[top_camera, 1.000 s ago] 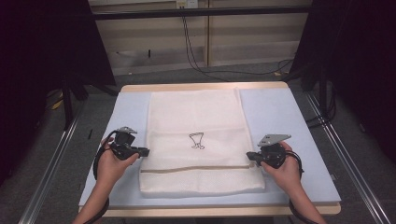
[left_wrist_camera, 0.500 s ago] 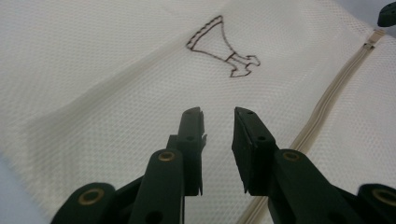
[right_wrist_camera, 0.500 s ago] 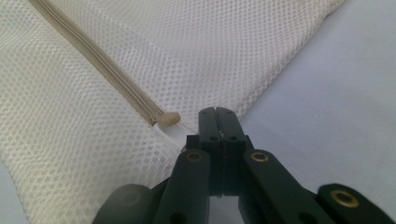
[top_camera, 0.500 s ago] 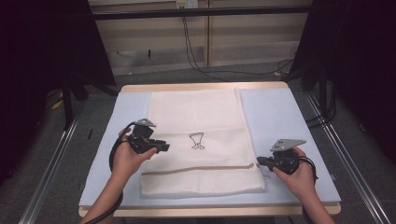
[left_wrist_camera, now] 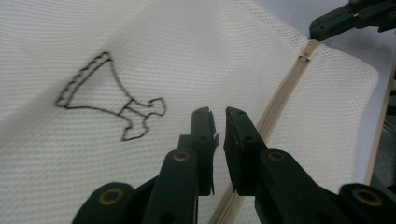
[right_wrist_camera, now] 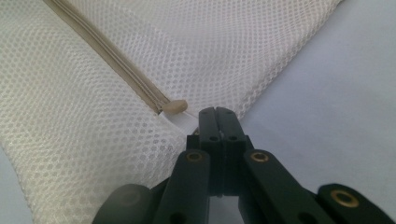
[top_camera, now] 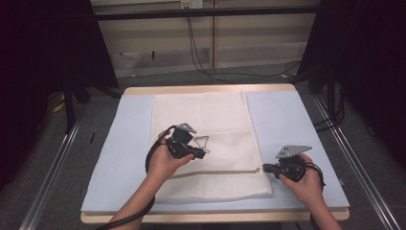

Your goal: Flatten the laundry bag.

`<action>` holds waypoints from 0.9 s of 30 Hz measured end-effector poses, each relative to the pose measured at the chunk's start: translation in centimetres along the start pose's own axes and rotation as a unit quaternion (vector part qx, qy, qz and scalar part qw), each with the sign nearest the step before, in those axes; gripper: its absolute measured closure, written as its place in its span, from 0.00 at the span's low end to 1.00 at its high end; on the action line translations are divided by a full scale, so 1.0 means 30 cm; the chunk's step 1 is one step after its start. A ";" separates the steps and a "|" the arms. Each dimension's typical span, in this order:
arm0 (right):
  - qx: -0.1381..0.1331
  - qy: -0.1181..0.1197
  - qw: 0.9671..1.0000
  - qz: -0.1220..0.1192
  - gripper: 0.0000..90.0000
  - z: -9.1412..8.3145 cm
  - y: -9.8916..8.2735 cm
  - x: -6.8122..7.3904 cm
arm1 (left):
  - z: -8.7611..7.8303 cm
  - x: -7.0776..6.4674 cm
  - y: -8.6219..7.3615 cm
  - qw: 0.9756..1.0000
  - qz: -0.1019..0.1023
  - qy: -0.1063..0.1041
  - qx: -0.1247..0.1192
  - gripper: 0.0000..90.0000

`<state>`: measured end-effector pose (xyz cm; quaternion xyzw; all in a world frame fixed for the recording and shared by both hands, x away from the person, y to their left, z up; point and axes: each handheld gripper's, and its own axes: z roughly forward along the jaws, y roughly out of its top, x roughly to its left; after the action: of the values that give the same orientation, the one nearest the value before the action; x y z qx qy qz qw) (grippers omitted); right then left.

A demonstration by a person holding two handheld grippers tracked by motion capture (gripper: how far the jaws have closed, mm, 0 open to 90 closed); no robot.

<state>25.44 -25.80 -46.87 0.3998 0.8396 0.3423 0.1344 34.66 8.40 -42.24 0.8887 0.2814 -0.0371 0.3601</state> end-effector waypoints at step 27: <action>-0.009 0.004 1.000 -0.021 1.00 -0.012 0.000 0.017 | 0.281 -0.202 0.140 0.995 0.051 -0.067 0.047 0.84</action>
<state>24.94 -25.59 -46.58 0.3795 0.8452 0.3487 0.1416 32.94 -2.49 -44.22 0.9132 0.2093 -0.0913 0.3374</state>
